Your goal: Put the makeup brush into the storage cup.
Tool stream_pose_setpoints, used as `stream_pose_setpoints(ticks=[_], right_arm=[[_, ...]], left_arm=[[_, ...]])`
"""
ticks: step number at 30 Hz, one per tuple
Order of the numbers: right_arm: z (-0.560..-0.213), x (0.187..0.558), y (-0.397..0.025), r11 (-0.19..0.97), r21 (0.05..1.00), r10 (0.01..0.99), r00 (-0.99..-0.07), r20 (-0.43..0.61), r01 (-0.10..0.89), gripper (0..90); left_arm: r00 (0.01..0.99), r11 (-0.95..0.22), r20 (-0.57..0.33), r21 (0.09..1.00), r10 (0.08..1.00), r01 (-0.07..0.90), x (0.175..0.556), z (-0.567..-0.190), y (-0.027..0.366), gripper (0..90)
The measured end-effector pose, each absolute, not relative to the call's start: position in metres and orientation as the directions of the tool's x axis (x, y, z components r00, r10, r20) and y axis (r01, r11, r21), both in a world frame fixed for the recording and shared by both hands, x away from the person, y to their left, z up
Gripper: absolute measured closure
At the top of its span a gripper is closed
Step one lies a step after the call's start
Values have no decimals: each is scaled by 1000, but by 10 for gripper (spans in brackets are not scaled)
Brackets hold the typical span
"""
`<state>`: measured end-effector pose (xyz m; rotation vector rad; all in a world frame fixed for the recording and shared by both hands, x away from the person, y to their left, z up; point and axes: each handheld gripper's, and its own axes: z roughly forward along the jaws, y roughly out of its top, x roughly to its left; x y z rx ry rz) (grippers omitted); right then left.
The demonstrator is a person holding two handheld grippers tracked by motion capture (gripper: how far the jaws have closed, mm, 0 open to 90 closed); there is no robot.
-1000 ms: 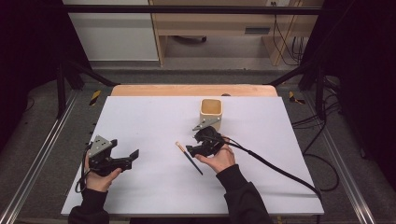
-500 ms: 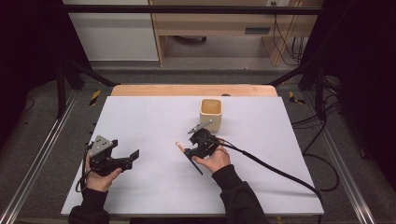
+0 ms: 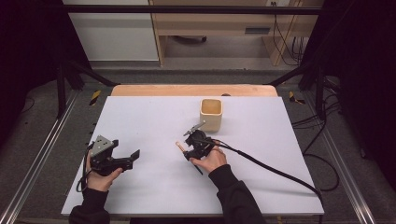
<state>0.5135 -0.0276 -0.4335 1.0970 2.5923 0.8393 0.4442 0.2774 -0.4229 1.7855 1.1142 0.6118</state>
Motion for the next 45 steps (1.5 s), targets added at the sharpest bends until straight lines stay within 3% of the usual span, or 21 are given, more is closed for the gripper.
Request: stream_pose_setpoints(ticks=[20,45], right_arm=[[-444,520,-22,601,508,691,-721,57,616,606],[-451,522,-13,688,395,659,-752,13,610,752]], left_arm=[[478,-179,-50,889,877,421,443,-422,277,54],[480,-189,-45,884,876,427,444,-423,275,56]])
